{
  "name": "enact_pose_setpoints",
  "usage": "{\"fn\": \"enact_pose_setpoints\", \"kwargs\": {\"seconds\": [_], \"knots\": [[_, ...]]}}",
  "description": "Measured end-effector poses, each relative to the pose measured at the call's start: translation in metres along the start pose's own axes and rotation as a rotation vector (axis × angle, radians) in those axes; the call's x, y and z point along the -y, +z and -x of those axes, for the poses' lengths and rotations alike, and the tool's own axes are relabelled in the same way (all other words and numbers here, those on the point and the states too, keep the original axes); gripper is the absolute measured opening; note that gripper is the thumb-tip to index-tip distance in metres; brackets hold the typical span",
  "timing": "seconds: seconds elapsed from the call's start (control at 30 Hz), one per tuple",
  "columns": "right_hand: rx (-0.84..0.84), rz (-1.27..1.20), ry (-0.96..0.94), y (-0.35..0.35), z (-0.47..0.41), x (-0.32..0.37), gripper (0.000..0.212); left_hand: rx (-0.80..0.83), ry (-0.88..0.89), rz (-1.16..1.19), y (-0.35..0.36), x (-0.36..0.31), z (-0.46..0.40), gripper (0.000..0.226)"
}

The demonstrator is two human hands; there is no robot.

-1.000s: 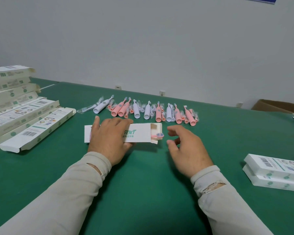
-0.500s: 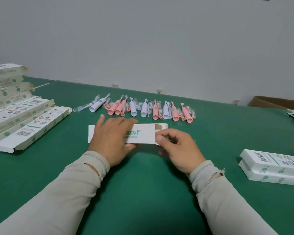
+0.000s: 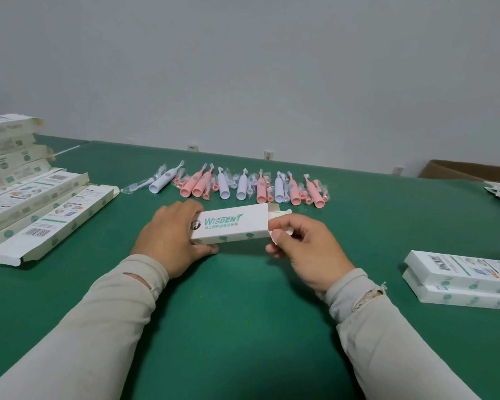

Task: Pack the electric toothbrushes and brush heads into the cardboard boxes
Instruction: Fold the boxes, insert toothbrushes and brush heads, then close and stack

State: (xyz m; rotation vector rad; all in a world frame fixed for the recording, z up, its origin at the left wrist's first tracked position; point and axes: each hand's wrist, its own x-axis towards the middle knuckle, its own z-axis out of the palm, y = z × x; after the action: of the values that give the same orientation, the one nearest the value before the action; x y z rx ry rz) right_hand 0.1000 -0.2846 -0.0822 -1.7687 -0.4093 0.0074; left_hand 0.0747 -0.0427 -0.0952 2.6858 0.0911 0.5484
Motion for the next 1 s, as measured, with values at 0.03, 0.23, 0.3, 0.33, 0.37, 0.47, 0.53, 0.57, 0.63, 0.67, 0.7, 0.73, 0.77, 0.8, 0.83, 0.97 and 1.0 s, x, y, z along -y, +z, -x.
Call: {"fn": "enact_pose_setpoints", "kwargs": {"seconds": [0.03,0.23,0.3,0.33,0.37,0.47,0.53,0.57,0.63,0.67,0.7,0.73,0.77,0.8,0.83,0.97,1.0], "knots": [[0.029,-0.007,0.021,-0.001,0.000,0.001,0.026,-0.011,0.001,-0.016,0.000,-0.001,0.000,0.063],[0.116,0.078,0.000,0.002,0.002,0.003,0.034,0.029,0.009,-0.092,-0.001,-0.002,0.001,0.063],[0.093,0.102,-0.023,-0.001,0.002,0.003,0.032,0.044,-0.009,-0.100,-0.001,-0.003,0.000,0.065],[0.079,0.113,-0.023,-0.002,0.002,0.003,0.029,0.055,-0.007,-0.098,0.000,-0.004,0.000,0.067],[0.066,0.126,-0.026,-0.004,0.002,0.003,0.027,0.070,0.002,-0.094,0.000,-0.004,0.001,0.069],[0.047,0.218,-0.061,-0.017,0.003,0.006,0.030,0.092,0.038,-0.080,-0.001,-0.004,0.003,0.069],[-0.041,0.341,-0.065,-0.036,0.002,0.011,0.029,0.060,0.039,-0.076,-0.003,-0.003,0.002,0.062],[-0.130,0.414,-0.054,-0.048,0.002,0.013,0.026,0.037,0.027,-0.074,-0.004,-0.002,0.001,0.060],[-0.260,0.607,0.024,-0.072,0.002,0.015,0.018,-0.005,0.004,-0.069,-0.004,-0.001,0.001,0.057],[-0.252,0.701,0.104,-0.081,0.002,0.015,0.014,-0.021,0.001,-0.066,-0.004,-0.001,0.000,0.055],[-0.204,0.773,0.191,-0.086,0.004,0.013,0.016,-0.033,0.001,-0.064,-0.003,-0.002,0.001,0.055],[-0.137,0.821,0.262,-0.087,0.005,0.012,0.022,-0.040,0.006,-0.063,-0.002,-0.003,0.000,0.055],[-0.070,0.844,0.307,-0.084,0.006,0.011,0.031,-0.040,0.015,-0.064,-0.002,-0.004,0.000,0.055],[-0.014,0.859,0.330,-0.080,0.007,0.011,0.038,-0.036,0.025,-0.064,-0.001,-0.005,0.000,0.054],[0.042,0.880,0.344,-0.074,0.007,0.011,0.041,-0.032,0.029,-0.060,0.000,-0.005,0.000,0.054],[0.209,0.957,0.360,-0.054,0.008,0.007,0.020,-0.044,0.040,-0.024,0.001,-0.007,0.001,0.051],[0.218,0.955,0.341,-0.054,0.008,0.006,0.020,-0.051,0.045,-0.015,0.002,-0.007,0.001,0.050]]}}
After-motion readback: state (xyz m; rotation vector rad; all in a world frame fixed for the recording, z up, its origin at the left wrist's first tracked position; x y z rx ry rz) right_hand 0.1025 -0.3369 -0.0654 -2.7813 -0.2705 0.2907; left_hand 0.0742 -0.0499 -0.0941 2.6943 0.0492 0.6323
